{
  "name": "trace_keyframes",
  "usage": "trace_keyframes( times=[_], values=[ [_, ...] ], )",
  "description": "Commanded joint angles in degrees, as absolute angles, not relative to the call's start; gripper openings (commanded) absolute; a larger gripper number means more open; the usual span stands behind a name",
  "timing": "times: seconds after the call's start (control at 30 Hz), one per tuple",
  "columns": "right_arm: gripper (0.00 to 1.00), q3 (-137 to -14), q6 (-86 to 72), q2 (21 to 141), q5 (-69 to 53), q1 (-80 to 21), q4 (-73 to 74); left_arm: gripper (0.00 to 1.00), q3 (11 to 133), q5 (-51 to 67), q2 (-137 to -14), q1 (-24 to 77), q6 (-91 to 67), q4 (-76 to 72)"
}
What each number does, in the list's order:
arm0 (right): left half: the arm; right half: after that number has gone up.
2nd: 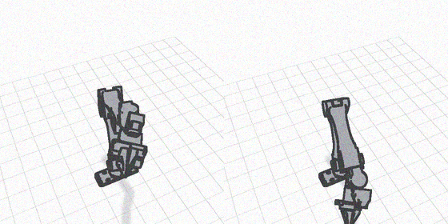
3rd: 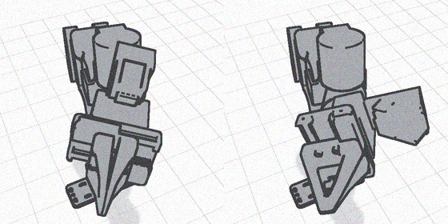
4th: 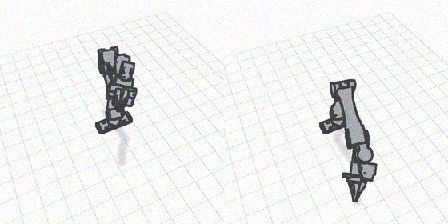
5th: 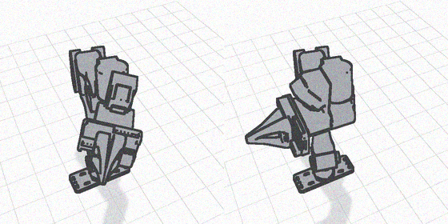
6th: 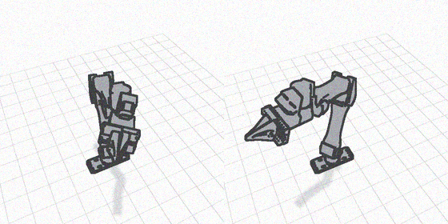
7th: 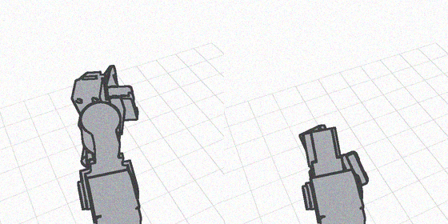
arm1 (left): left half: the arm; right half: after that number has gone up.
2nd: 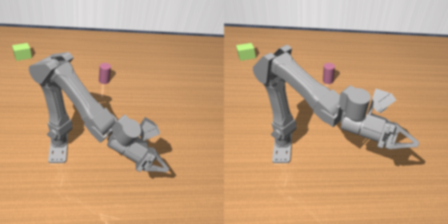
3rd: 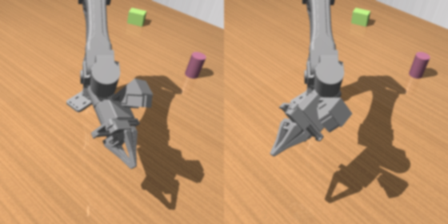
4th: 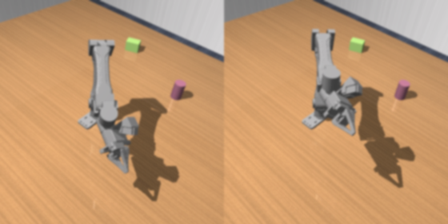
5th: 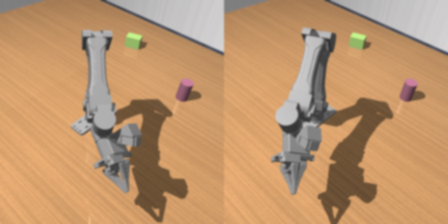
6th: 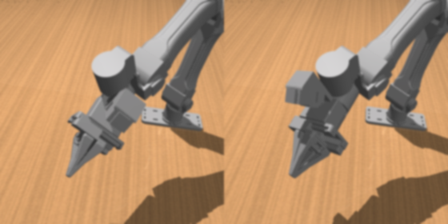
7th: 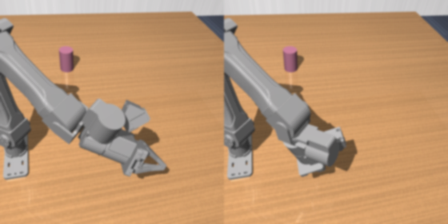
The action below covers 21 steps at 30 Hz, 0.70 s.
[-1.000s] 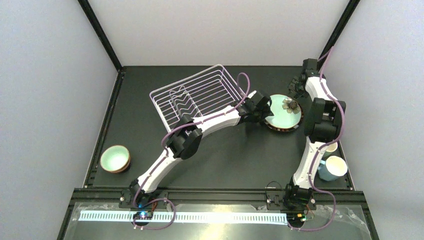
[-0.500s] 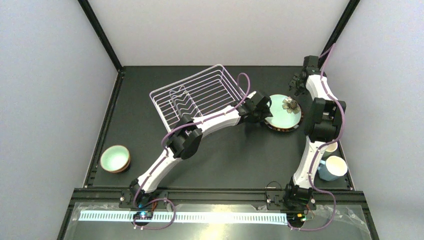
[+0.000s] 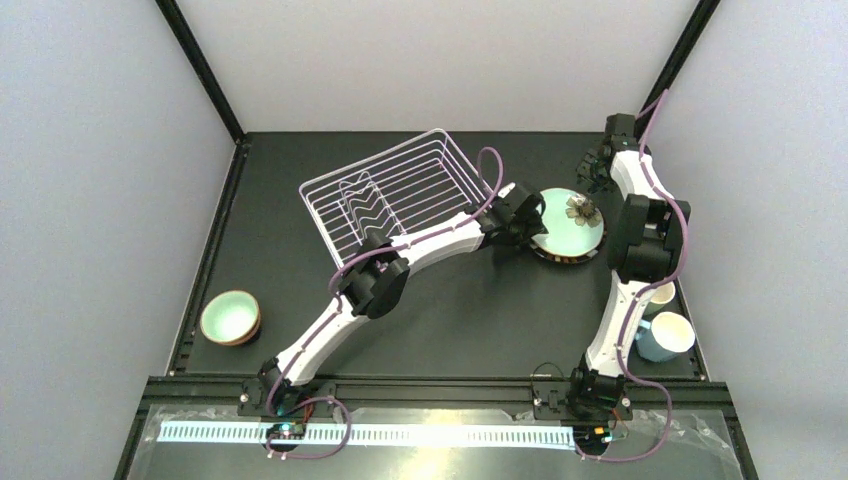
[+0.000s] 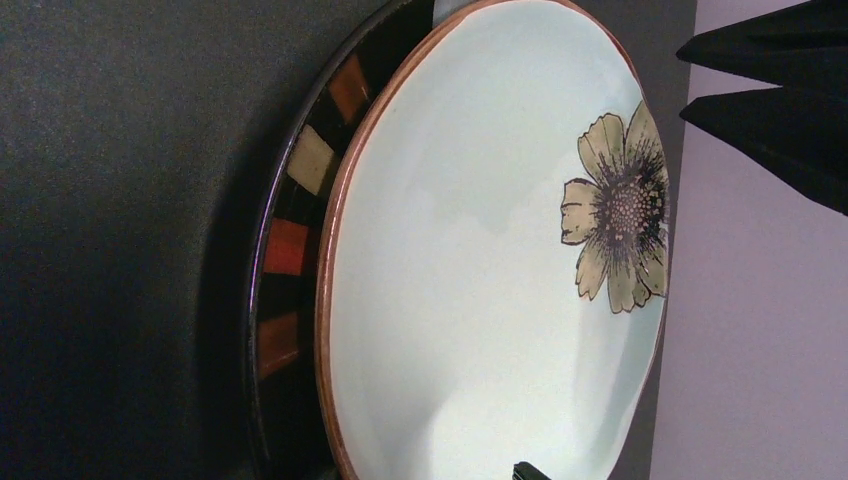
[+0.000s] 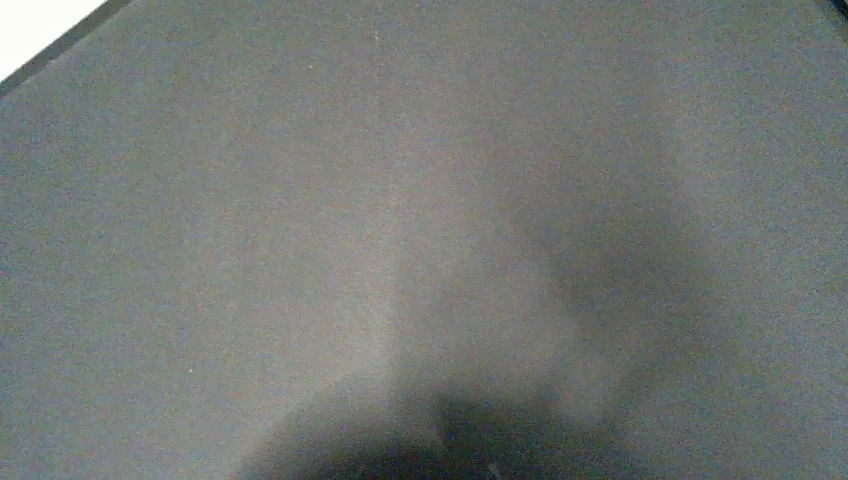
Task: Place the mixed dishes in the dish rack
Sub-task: Grab the plate from the plate.
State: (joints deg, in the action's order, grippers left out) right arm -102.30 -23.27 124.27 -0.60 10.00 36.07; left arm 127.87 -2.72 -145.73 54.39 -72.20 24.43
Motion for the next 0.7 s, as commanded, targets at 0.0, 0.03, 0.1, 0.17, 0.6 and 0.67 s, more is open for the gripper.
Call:
trace_keyframes(
  times=[0.0, 0.03, 0.1, 0.17, 0.6, 0.67],
  values=[
    [0.69, -103.3, -23.1, 126.5, -0.8, 10.4, 36.6, 0.99, 130.1, -3.0, -148.0, 54.6, -71.4, 26.4],
    [0.69, -103.3, -23.1, 126.5, -0.9, 10.4, 36.6, 0.99, 130.1, -3.0, -148.1, 54.6, -71.4, 26.4],
    [0.69, -103.3, -23.1, 126.7, -0.9, 10.4, 36.6, 0.99, 130.0, -3.1, -148.2, 54.6, -71.4, 26.3],
    [0.69, -103.2, -23.1, 126.9, -1.1, 10.3, 36.7, 0.99, 130.2, -3.2, -148.1, 54.6, -71.2, 26.6],
    [0.69, -99.6, -23.1, 126.2, -2.2, 10.3, 35.2, 0.99, 130.0, -5.1, -148.1, 55.0, -70.9, 26.9],
    [0.69, -99.4, -23.1, 126.1, -2.3, 10.4, 35.2, 0.99, 130.0, -5.5, -148.2, 55.0, -71.0, 26.8]
  ],
)
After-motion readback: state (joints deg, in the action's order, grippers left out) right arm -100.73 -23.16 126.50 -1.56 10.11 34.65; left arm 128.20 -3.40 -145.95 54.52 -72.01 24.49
